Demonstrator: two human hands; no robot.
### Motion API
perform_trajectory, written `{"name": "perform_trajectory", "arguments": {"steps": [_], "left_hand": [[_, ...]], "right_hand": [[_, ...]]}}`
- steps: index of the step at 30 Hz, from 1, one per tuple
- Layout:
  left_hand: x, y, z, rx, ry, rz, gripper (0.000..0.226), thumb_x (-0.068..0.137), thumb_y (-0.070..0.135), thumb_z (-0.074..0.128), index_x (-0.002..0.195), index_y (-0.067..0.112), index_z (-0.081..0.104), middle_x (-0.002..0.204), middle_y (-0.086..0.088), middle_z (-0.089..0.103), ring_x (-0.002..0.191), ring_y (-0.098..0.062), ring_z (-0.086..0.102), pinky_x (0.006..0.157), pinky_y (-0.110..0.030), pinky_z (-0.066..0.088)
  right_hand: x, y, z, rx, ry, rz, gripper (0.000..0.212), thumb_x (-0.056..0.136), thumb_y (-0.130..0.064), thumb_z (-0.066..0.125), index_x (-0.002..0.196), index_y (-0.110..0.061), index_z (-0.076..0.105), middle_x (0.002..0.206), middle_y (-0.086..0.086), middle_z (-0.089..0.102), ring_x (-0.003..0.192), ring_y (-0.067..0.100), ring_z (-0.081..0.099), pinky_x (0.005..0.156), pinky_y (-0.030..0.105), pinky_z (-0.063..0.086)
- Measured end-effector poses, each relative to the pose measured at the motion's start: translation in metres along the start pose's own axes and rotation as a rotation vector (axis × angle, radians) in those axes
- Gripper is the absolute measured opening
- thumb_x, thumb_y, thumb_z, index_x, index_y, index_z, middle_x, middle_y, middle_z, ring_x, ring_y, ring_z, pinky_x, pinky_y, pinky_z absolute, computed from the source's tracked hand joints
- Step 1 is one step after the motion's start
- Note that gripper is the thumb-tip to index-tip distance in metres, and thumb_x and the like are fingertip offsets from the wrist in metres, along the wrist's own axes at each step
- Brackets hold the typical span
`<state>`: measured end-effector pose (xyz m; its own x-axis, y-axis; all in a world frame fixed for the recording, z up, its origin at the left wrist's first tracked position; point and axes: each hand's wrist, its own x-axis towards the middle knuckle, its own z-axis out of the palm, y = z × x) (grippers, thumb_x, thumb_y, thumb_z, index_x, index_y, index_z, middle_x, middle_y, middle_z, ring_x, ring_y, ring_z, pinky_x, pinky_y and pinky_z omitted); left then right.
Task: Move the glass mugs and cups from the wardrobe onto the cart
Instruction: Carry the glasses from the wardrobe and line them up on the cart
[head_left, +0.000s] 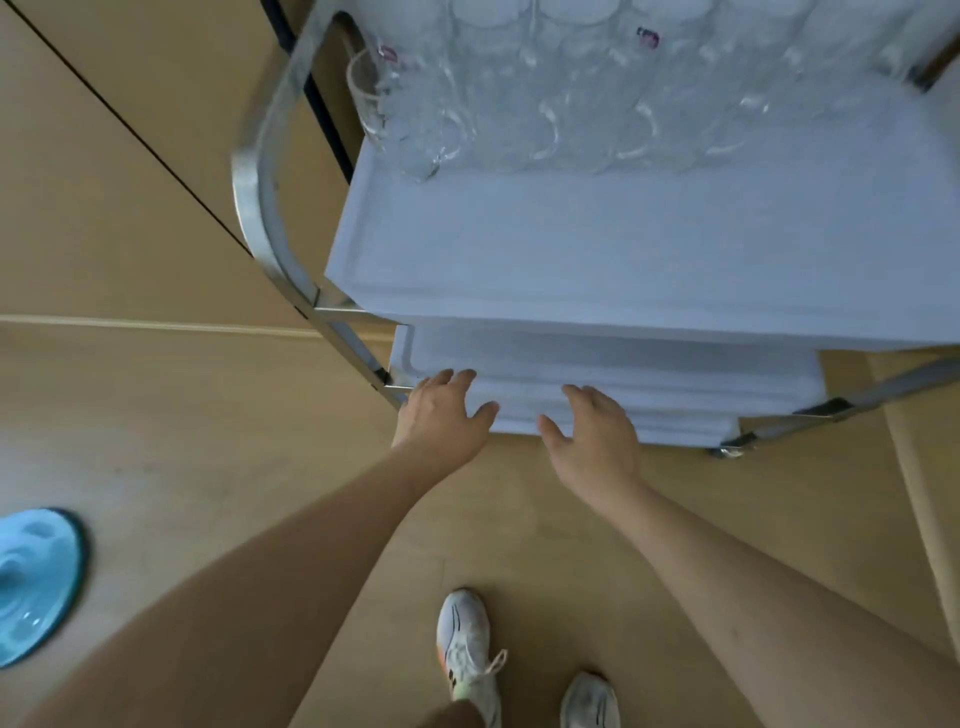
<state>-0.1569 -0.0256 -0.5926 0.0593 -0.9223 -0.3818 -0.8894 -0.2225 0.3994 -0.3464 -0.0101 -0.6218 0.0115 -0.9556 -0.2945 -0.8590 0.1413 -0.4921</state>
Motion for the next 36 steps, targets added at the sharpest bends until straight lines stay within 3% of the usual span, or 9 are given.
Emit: {"name": "perform_trajectory", "arguments": {"steps": [3,6,12,18,28,36], "left_hand": [[-0.035,0.036,-0.058,-0.015,0.009,-0.026,0.064,0.098,0.053,0.053,0.154,0.024,0.040,0.157,0.001,0.042,0.140,-0.024,0.042,0.108,-0.038,0.038],[-0.058,0.085,-0.126,0.042,0.040,0.045,0.066,0.098,0.052,0.053,0.155,0.023,0.037,0.159,-0.001,0.039,0.143,-0.025,0.038,0.113,-0.039,0.034],[-0.101,0.218,-0.264,0.080,0.250,0.277,0.066,0.098,0.051,0.054,0.155,0.022,0.037,0.159,-0.003,0.039,0.145,-0.027,0.037,0.115,-0.043,0.037],[-0.143,0.332,-0.345,0.182,0.413,0.578,0.064,0.097,0.047,0.055,0.153,0.019,0.039,0.156,-0.008,0.041,0.143,-0.029,0.036,0.112,-0.047,0.038],[-0.177,0.492,-0.379,0.215,0.419,1.105,0.065,0.098,0.047,0.054,0.154,0.020,0.036,0.159,-0.009,0.036,0.146,-0.030,0.030,0.114,-0.049,0.035],[-0.207,0.547,-0.329,0.271,0.281,1.452,0.065,0.098,0.048,0.054,0.154,0.021,0.036,0.159,-0.010,0.034,0.147,-0.031,0.028,0.114,-0.048,0.035]], "right_hand": [[-0.037,-0.023,-0.058,0.012,-0.005,0.000,0.060,0.100,-0.049,0.050,0.150,-0.016,0.042,0.153,0.006,0.043,0.144,0.027,0.033,0.117,0.041,0.028],[-0.053,-0.047,-0.136,0.006,0.057,-0.026,0.061,0.099,-0.049,0.052,0.149,-0.014,0.043,0.149,0.008,0.046,0.139,0.031,0.037,0.113,0.041,0.033],[-0.076,-0.097,-0.319,-0.019,0.325,-0.106,0.067,0.097,-0.054,0.053,0.152,-0.018,0.039,0.153,0.009,0.043,0.139,0.033,0.038,0.111,0.043,0.034],[-0.120,-0.116,-0.460,-0.044,0.566,-0.102,0.068,0.096,-0.051,0.056,0.152,-0.019,0.037,0.154,0.007,0.043,0.140,0.031,0.037,0.112,0.042,0.034],[-0.212,-0.079,-0.590,-0.097,0.888,0.220,0.072,0.095,-0.054,0.057,0.154,-0.021,0.033,0.157,0.004,0.039,0.143,0.030,0.034,0.114,0.045,0.035],[-0.282,-0.053,-0.587,-0.130,1.034,0.544,0.070,0.095,-0.051,0.058,0.153,-0.020,0.036,0.151,0.005,0.046,0.138,0.030,0.040,0.111,0.045,0.038]]}}
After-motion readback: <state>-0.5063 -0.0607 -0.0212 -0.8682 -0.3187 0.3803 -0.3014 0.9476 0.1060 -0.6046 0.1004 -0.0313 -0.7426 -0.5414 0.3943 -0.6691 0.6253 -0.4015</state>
